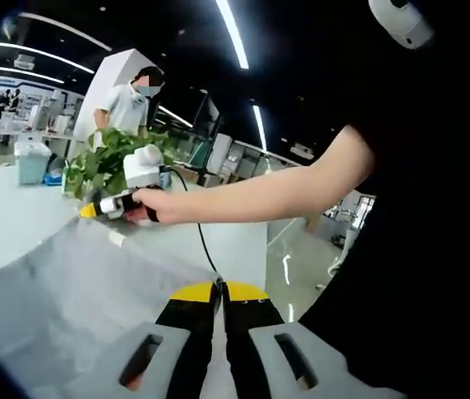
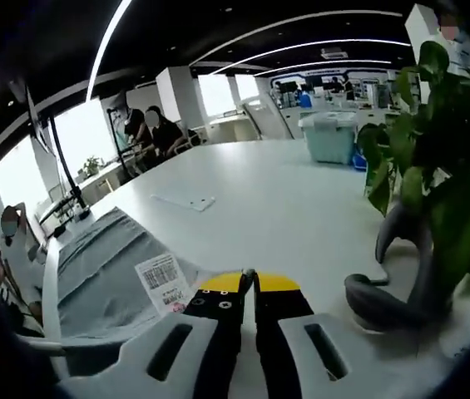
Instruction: Fold the towel on the table until its edges align and the towel forms a compact rectangular stack.
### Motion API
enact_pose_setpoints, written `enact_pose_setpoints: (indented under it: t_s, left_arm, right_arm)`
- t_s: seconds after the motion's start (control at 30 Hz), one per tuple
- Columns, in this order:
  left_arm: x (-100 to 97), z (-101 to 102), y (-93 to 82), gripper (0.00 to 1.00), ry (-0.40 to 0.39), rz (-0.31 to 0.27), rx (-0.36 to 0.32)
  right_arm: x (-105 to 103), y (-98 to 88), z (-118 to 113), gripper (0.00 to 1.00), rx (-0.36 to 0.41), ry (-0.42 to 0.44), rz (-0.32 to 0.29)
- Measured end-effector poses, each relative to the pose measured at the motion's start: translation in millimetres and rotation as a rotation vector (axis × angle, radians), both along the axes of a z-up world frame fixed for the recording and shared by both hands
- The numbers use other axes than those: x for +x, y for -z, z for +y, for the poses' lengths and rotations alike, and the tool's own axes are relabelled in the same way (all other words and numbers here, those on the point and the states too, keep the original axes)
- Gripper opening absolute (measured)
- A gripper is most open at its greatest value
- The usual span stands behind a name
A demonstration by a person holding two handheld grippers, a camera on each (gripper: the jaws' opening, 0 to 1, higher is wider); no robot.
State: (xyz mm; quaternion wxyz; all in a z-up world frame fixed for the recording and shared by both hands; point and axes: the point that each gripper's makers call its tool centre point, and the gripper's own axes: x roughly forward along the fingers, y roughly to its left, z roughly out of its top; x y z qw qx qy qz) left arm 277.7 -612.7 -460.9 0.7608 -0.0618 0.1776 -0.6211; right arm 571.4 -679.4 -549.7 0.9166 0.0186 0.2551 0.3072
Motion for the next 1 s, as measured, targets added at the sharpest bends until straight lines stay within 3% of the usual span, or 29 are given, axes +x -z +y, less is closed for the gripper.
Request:
enact_pose_setpoints:
  t_s: [0.13,0.2,0.33,0.47,0.57,0.7,0.83,1.0]
  left_arm:
    - [-9.7,-6,-3.8,0.03,0.021,0.008,-0.024]
    - [-11.1,-7,-2.9,0.03,0.024,0.014,-0.025]
    - [-15.6,3,-12.2,0.03,0.043,0.031,-0.050]
    - [-14.2,22,-22.1,0.03,0.018,0.028,-0.075]
    - [-14.4,38,-27.3,0.03,-0.009,0.030,-0.093]
    - [-11.8,65,-30.5,0.03,-0.046,0.028,-0.096]
    - [-9.2,96,-33.0,0.03,-0.073,0.016,-0.096]
    - [-2.8,128,-35.8,0.03,-0.124,0.021,-0.119]
  right_arm:
    - [-6,-11.4,1,0.01,-0.005,0.009,-0.014]
    - [-6,-14.4,-2,0.01,0.019,0.088,0.019]
    - [-9,-26.1,9,0.01,0.050,0.103,0.001]
    - [-10,-38.1,21,0.01,0.045,0.100,-0.026]
    - [-9,-50.9,28,0.01,0.105,0.129,-0.031]
    - [-9,-56.6,41,0.01,0.102,0.149,-0.043]
    - [-6,-66.0,67,0.01,0.166,0.178,-0.045]
    - [-2,-70.9,93,0.01,0.142,0.189,-0.055]
